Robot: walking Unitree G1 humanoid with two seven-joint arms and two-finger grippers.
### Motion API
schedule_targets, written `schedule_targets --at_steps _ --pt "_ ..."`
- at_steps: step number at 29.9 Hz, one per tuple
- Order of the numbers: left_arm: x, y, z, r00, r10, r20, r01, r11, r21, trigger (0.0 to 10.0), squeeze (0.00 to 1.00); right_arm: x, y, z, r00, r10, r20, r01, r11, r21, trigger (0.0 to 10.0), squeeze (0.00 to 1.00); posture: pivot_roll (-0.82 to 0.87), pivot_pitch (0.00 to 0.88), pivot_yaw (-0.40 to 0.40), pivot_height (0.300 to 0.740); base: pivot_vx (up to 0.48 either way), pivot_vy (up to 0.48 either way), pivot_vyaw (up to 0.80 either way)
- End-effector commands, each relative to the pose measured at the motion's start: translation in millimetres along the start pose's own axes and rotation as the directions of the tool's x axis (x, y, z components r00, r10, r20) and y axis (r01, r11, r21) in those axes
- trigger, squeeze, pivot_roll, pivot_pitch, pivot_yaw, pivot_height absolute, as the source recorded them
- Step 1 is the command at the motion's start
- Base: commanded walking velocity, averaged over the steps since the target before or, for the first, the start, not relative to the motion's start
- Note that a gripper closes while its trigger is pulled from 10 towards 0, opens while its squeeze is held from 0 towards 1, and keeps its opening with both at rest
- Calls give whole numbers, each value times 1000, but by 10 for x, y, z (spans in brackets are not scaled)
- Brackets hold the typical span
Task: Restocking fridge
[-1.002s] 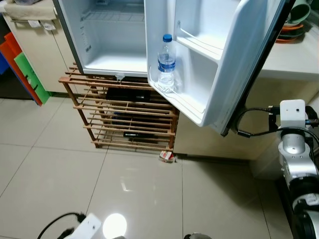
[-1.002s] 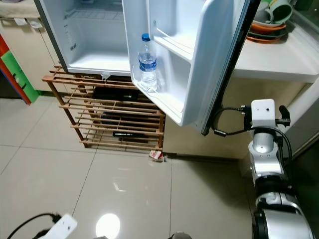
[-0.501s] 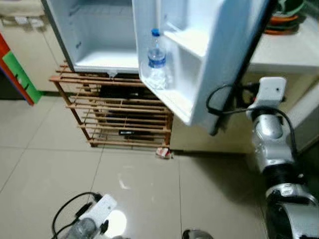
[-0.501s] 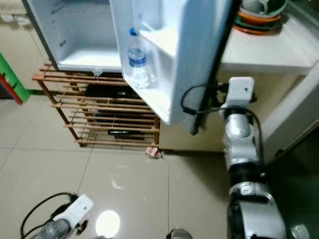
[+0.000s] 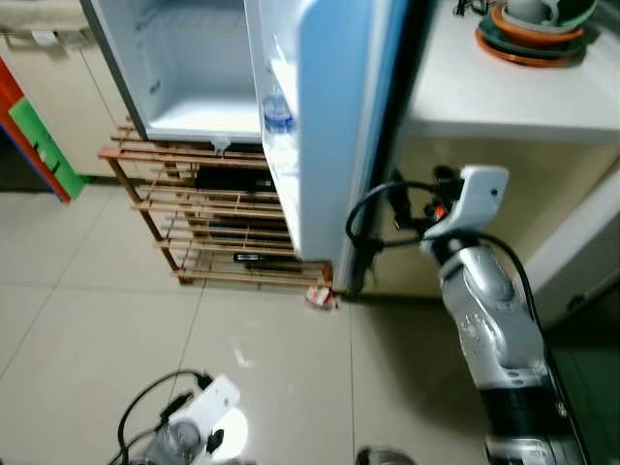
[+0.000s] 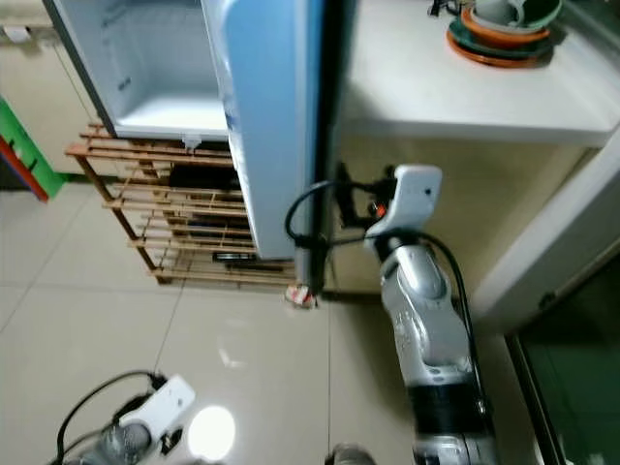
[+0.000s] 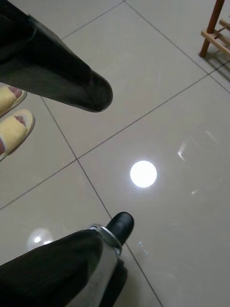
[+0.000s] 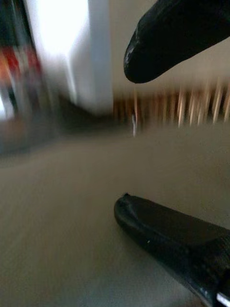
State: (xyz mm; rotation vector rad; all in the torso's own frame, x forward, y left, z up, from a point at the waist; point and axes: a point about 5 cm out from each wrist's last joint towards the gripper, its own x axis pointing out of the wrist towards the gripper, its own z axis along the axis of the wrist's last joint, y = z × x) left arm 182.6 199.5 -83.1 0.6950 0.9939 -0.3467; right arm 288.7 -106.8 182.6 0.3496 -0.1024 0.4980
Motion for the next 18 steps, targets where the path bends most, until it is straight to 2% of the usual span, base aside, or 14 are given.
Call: schedule_targets --at_steps 1,4,6,8,12,13,15,17,18 --pt "-2 15 -14 1000 1 -6 -1 1000 -6 10000 0 -90 326 97 972 234 -2 -231 964 133 10000 0 -191 33 42 740 0 0 0" --pt "3 28 26 1000 4 8 -4 1000 -11 10000 0 -154 277 121 971 241 -10 -236 959 159 10000 0 -188 29 40 740 0 0 0" --pt "17 34 156 999 12 48 -11 1000 -23 10000 0 -213 55 124 989 144 -31 -138 980 145 10000 0 -180 23 37 740 0 0 0" --pt "25 40 270 996 19 87 -15 999 -37 10000 0 -270 -81 127 995 87 -56 -79 988 130 10000 0 -177 18 37 740 0 0 0" --pt "29 40 487 985 27 169 -20 999 -46 10000 0 -349 -196 107 995 43 -95 -29 990 139 10000 0 -165 7 36 740 0 0 0" --pt "29 40 487 985 27 169 -20 999 -46 10000 0 -349 -196 107 995 43 -95 -29 990 139 10000 0 -165 7 36 740 0 0 0" --pt "21 73 651 970 51 237 -36 997 -69 10000 0 -365 -247 47 992 12 -124 4 991 133 10000 0 -156 0 35 740 0 0 0" --pt "-7 183 645 950 80 302 -50 993 -105 10000 0 -374 -321 -23 988 -46 -150 62 993 103 10000 0 -151 0 35 740 0 0 0" --pt "-22 231 635 940 95 327 -59 991 -117 10000 0 -376 -392 -61 981 -105 -162 115 992 57 10000 0 -142 0 34 740 0 0 0"
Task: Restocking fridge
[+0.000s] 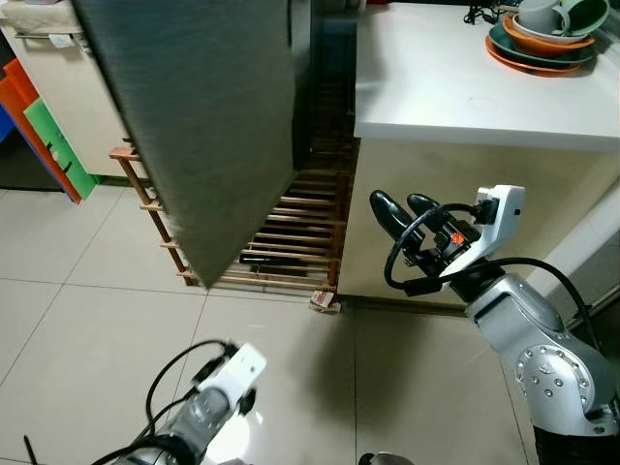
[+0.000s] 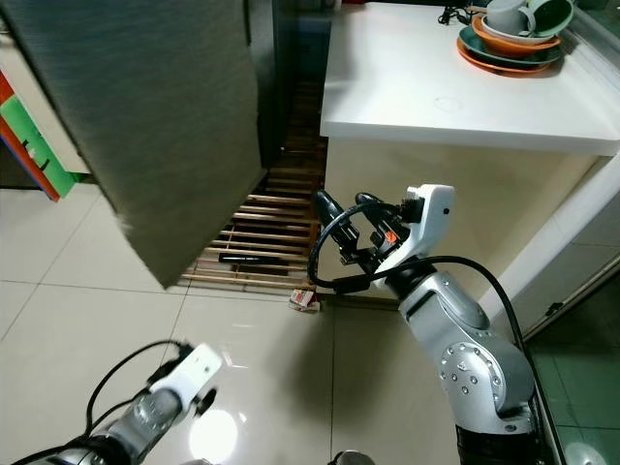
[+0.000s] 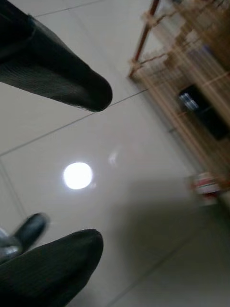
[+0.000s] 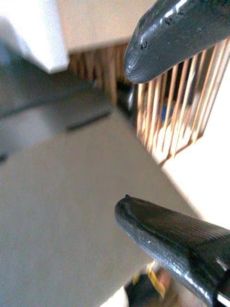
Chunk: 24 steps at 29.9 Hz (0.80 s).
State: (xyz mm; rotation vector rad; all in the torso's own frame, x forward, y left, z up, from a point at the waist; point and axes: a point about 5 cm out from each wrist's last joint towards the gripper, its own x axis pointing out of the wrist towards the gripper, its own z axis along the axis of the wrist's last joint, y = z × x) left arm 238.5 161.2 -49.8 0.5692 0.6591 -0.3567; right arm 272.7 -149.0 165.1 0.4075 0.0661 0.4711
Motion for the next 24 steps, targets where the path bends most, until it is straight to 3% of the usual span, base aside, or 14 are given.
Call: schedule_targets --at_steps 1,3,5,7,10,12,15,19,24 --pt "-48 112 -91 999 31 14 -31 999 -28 10000 0 -3 -122 -59 995 -96 -19 95 994 -51 10000 0 -142 0 34 740 0 0 0" --pt "-42 233 48 989 93 111 -85 993 -78 10000 0 -14 -252 -93 979 -204 -4 201 965 -166 10000 0 -126 0 32 740 0 0 0" --pt "-59 409 249 954 182 238 -147 977 -156 10000 0 -42 -358 -106 955 -296 28 293 925 -242 10000 0 -119 0 30 740 0 0 0" --pt "-131 623 499 884 277 376 -190 949 -253 10000 0 -93 -468 -92 921 -381 77 387 878 -283 10000 0 -108 0 25 740 0 0 0" --pt "-294 854 843 777 372 508 -208 913 -351 10000 0 -156 -578 -116 892 -439 106 449 841 -303 10000 0 -80 0 15 740 0 0 0" --pt "-436 976 1079 703 420 574 -206 893 -401 10000 0 -182 -638 -161 879 -465 109 474 822 -315 10000 0 -72 0 13 740 0 0 0" --pt "-573 1087 1345 633 461 622 -199 873 -445 10000 0 -175 -665 -229 874 -475 104 483 821 -306 10000 0 -66 0 11 740 0 0 0" --pt "-639 1080 1562 591 459 663 -168 874 -456 10000 0 -114 -603 -266 887 -446 120 460 828 -320 10000 0 -72 0 17 740 0 0 0" --pt "-679 1087 1671 601 446 663 -180 884 -432 10000 0 -53 -547 -296 907 -393 150 420 829 -368 10000 0 -85 0 16 740 0 0 0"
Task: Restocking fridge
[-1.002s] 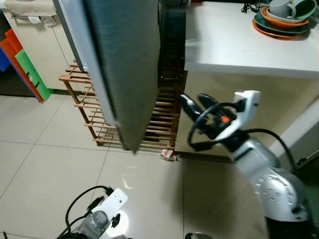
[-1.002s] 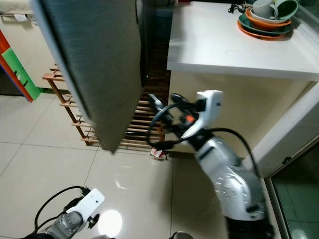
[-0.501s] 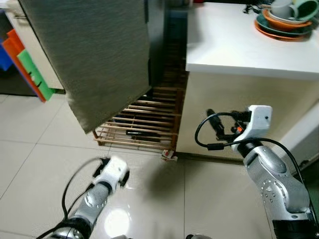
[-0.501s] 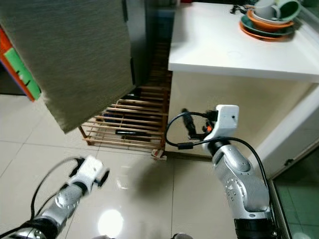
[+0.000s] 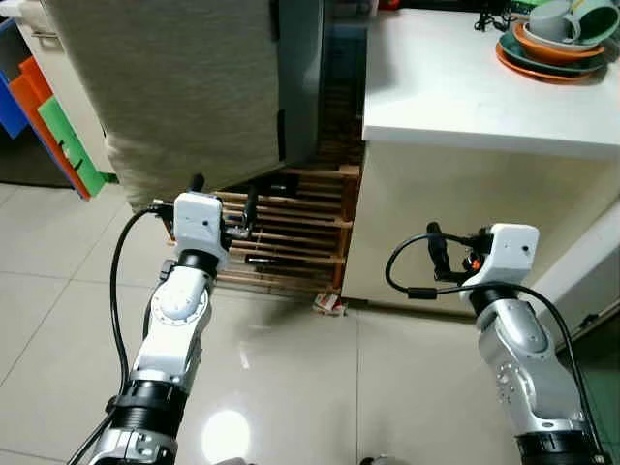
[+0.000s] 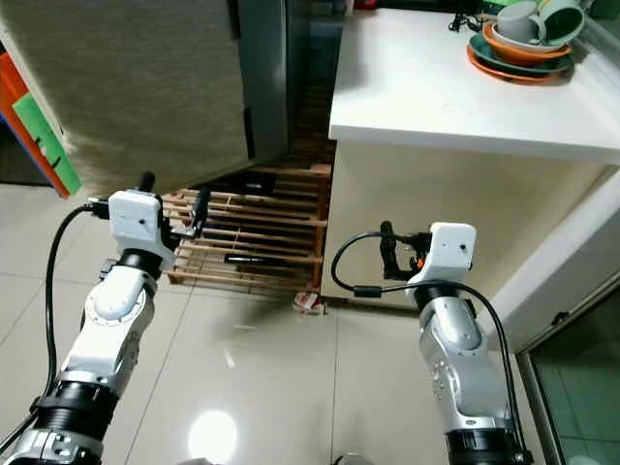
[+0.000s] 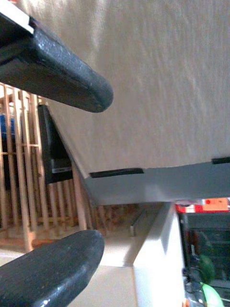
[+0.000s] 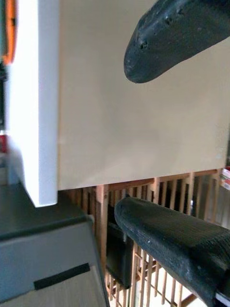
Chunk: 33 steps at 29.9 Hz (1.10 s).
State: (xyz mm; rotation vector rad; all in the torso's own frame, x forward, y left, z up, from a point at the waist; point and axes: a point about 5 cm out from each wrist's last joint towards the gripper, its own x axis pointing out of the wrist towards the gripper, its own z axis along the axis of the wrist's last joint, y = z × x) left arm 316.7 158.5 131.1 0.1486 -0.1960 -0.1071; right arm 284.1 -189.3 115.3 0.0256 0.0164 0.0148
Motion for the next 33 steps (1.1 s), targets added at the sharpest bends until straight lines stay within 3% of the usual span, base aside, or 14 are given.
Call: schedule_targets --at_steps 1,7,17,33 --pt "54 1 128 1000 -1 17 0 1000 18 10000 0 27 44 7 999 24 26 -23 999 -22 10000 0 -85 0 16 740 0 0 0" --pt "74 -45 234 999 -34 40 35 999 -25 10000 0 37 27 -43 1000 17 8 -17 1000 20 10000 0 -83 0 6 740 0 0 0" --pt "74 -126 239 998 -54 -7 54 997 -62 10000 0 74 48 -66 999 39 19 -39 999 6 10000 0 -85 0 9 740 372 302 0" --pt "36 -124 176 994 -91 -59 89 995 -46 10000 0 32 50 -133 999 32 15 -32 999 9 10000 0 -85 0 20 740 387 282 0"
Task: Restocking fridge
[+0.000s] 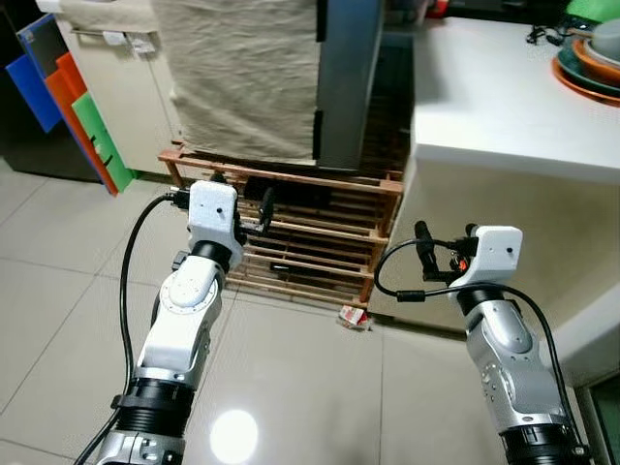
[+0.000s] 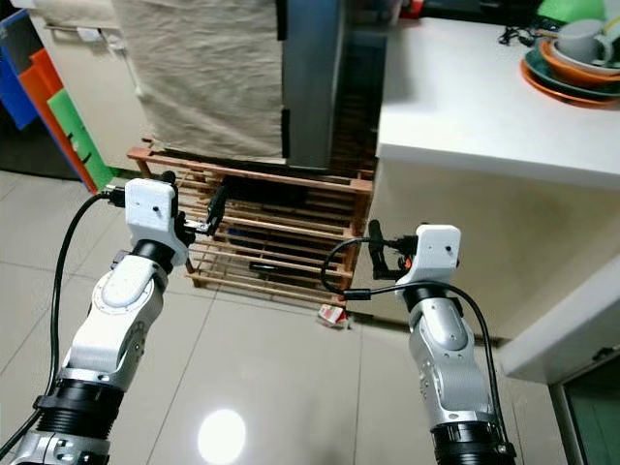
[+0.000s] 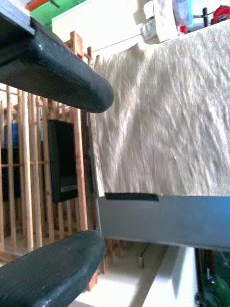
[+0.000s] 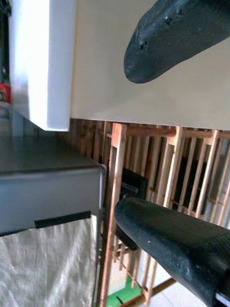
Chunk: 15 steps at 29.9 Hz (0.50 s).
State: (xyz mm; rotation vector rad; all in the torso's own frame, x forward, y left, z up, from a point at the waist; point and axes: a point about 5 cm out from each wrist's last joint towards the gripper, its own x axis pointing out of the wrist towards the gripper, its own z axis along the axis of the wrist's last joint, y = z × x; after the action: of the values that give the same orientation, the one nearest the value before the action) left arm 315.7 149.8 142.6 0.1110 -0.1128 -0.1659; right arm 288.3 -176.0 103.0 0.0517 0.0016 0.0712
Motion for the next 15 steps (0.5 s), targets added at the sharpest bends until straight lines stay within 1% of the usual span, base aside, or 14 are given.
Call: schedule_targets --at_steps 1,2,5,8,12,13,14,15 --pt "14 -58 49 999 -34 15 34 999 9 10000 0 -19 -78 -4 1000 -24 1 24 1000 -16 10000 0 -85 0 20 740 398 266 0" --pt "13 -56 46 999 -35 15 35 999 9 10000 0 -21 -77 -3 1000 -25 2 25 1000 -16 10000 0 -89 0 20 740 398 266 0" --pt "19 -53 23 999 -36 4 36 999 -4 10000 0 -34 -83 3 1000 -30 9 30 999 -17 10000 0 -94 0 21 740 420 0 0" --pt "25 -91 -13 998 -60 -13 60 998 -25 10000 0 -82 -142 78 996 -67 62 67 998 2 10000 0 -105 0 25 740 430 0 0" --pt "22 -126 -10 996 -85 -10 85 996 -40 10000 0 -103 -183 116 992 -95 89 94 995 11 10000 0 -109 0 32 740 434 0 0" --pt "18 -134 -11 996 -91 -10 90 995 -45 10000 0 -112 -210 134 988 -117 102 115 993 16 10000 0 -109 0 32 740 435 0 0" --pt "-3 -145 -23 995 -96 -16 95 993 -74 10000 0 -129 -278 170 977 -174 124 173 985 19 10000 0 -109 0 35 740 435 0 0" --pt "-3 -145 -23 995 -96 -16 95 993 -74 10000 0 -129 -278 170 977 -174 124 173 985 19 10000 0 -109 0 35 740 435 0 0"
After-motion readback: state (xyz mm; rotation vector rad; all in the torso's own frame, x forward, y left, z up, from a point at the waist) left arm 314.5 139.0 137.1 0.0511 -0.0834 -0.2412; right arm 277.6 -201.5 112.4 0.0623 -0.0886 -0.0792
